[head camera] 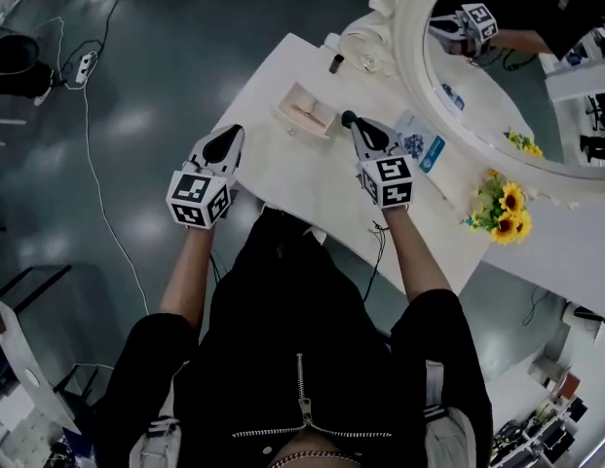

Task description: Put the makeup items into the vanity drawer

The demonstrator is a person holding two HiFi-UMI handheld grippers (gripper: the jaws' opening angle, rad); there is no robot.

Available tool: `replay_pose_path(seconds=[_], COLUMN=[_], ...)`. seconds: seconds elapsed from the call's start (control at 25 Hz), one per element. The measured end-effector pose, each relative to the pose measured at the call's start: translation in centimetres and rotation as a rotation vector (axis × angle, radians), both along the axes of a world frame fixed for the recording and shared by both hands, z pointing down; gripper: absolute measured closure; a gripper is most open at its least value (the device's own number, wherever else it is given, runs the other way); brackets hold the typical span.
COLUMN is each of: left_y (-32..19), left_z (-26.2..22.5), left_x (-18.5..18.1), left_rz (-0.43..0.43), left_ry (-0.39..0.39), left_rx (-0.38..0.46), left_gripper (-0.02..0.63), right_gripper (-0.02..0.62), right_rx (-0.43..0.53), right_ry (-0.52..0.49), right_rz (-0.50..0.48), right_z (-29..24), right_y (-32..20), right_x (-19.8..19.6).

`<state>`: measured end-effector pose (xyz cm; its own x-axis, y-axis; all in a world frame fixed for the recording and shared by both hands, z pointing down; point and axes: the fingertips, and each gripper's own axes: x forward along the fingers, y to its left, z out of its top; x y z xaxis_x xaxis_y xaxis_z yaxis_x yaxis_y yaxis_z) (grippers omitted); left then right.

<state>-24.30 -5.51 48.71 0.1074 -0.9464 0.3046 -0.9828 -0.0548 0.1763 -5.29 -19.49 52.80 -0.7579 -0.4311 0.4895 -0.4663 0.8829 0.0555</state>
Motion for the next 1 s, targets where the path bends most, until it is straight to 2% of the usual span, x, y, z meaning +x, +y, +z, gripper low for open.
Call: replay_pose_path(seconds=[0.32,0.6,0.76,1.0], left_y=[2.0,3.5,4.0,3.4], left_z=[0.7,1.3,1.4,1.1], left_x=[-2.3,-3.3,-3.8,-3.4], left_rz=[-0.063,-0.095,-0.107,-0.08], left_ry=[0.005,0.004,0.002,0.004], left_rx=[-0.023,-0.046,-0.051,-0.05], left_gripper=[0.58,0.58,0.58,0.58], right_gripper=[0.565,0.553,0.508,0.523], right_rx=[-0.065,-0.128,-0.124,-0.13], right_ry=[0.123,0.213,0.207,0.162], right_rz=[-0.064,-0.079,-0.067,-0.026], right_z=[6.3,9.8,10.5,9.4], right_y=[0.4,1.0,0.5,0.4], right_x=[-5.7,-7.3,-7.4,-6.7])
